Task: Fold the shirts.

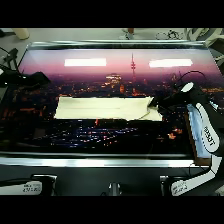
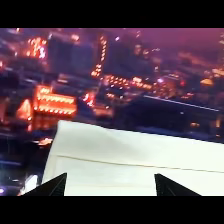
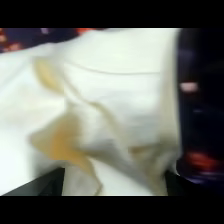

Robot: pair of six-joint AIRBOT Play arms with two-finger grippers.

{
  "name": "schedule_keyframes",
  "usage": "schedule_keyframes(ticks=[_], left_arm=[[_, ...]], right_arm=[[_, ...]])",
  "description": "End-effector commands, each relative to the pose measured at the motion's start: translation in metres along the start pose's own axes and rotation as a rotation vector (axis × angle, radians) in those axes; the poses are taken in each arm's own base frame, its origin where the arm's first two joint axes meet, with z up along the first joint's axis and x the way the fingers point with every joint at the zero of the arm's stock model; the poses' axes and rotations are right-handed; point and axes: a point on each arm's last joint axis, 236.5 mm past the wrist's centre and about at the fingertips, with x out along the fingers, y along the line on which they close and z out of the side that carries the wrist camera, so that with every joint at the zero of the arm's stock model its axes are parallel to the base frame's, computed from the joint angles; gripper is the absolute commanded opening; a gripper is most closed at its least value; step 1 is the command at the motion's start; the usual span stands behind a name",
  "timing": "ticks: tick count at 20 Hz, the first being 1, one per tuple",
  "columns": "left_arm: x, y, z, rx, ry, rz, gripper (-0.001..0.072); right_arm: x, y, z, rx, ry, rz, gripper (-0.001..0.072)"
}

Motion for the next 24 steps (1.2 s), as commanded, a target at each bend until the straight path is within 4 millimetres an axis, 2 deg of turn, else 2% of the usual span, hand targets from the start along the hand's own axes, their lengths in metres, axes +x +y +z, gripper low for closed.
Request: schedule_keyframes(ticks=[1,3,4,5,6,7,8,10,13,15,17,20,21,22,23,24], left_arm=[[-0.033,-0.022,0.007,0.044,-0.064,-0.018,0.0626],[-0.037,-0.032,0.003,0.063,-0.061,-0.029,0.0626],[-0.035,-0.037,-0.002,0.072,-0.045,-0.035,0.0626],[-0.031,-0.042,-0.006,0.082,-0.029,-0.042,0.0615],[-0.025,-0.049,-0.013,0.094,-0.013,-0.051,0.0556],[-0.014,-0.057,-0.022,0.104,0.01,-0.061,0.0404],[0.001,-0.068,-0.036,0.121,0.045,-0.075,0.0159],[0.043,-0.099,-0.072,0.133,0.113,-0.135,0.0035],[0.116,-0.162,-0.136,0.035,0.186,-0.278,0.0028],[0.151,-0.208,-0.177,-0.047,0.25,-0.369,0.0028],[0.172,-0.259,-0.215,-0.105,0.294,-0.48,0.0028],[0.192,-0.314,-0.272,-0.208,0.385,-0.576,0.0028],[0.195,-0.331,-0.286,-0.206,0.404,-0.613,0.0028],[0.194,-0.345,-0.291,-0.194,0.406,-0.652,0.0027],[0.194,-0.352,-0.287,-0.181,0.394,-0.673,0.0026],[0.192,-0.351,-0.274,-0.178,0.371,-0.679,0.0024]], right_arm=[[0.026,0.028,-0.013,-0.012,0.053,0.055,0.072],[0.034,0.04,-0.015,-0.006,0.049,0.051,0.0684],[0.037,0.045,-0.016,-0.016,0.048,0.052,0.0484],[0.037,0.052,-0.017,-0.014,0.049,0.07,0.0176],[0.032,0.062,-0.018,-0.008,0.053,0.101,0.0028],[0.022,0.072,-0.017,-0.028,0.047,0.122,0.0025],[0.006,0.083,-0.016,-0.067,0.037,0.133,0.0023],[-0.034,0.11,-0.017,-0.133,0.01,0.159,0.0022],[-0.097,0.147,-0.033,-0.186,-0.027,0.19,0.0023],[-0.134,0.165,-0.052,-0.215,-0.046,0.202,0.0023],[-0.163,0.177,-0.07,-0.234,-0.072,0.21,0.0023],[-0.192,0.188,-0.086,-0.261,-0.126,0.212,0.0024],[-0.196,0.19,-0.088,-0.261,-0.133,0.215,0.0024],[-0.197,0.191,-0.088,-0.258,-0.135,0.22,0.0024],[-0.197,0.193,-0.086,-0.257,-0.141,0.226,0.0024],[-0.197,0.196,-0.082,-0.252,-0.158,0.238,0.0024]])
